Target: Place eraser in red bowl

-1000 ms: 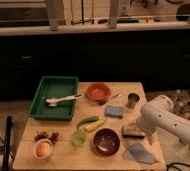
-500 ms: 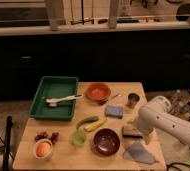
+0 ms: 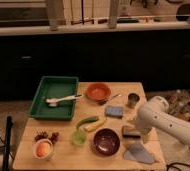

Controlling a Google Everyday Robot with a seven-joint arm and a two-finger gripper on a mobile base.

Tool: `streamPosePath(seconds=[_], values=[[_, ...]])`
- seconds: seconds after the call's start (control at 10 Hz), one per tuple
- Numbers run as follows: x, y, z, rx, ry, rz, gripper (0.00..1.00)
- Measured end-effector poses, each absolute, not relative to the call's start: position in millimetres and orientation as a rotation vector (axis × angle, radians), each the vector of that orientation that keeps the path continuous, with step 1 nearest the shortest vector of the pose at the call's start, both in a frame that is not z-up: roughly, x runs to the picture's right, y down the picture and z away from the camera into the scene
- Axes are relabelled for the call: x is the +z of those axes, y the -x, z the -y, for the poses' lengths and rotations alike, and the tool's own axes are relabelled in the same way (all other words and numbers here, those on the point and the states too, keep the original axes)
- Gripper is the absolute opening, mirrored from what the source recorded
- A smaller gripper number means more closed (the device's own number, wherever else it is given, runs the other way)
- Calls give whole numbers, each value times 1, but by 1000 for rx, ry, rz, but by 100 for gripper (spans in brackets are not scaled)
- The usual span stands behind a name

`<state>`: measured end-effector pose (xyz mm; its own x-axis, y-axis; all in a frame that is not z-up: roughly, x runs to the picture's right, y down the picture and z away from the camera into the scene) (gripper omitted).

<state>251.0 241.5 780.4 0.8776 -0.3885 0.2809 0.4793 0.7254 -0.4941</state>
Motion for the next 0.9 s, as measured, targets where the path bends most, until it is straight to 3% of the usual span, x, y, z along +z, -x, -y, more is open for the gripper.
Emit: streamPosePath(seconds=[0.9], values=[[793,-284,-250,-90,587,42,80]])
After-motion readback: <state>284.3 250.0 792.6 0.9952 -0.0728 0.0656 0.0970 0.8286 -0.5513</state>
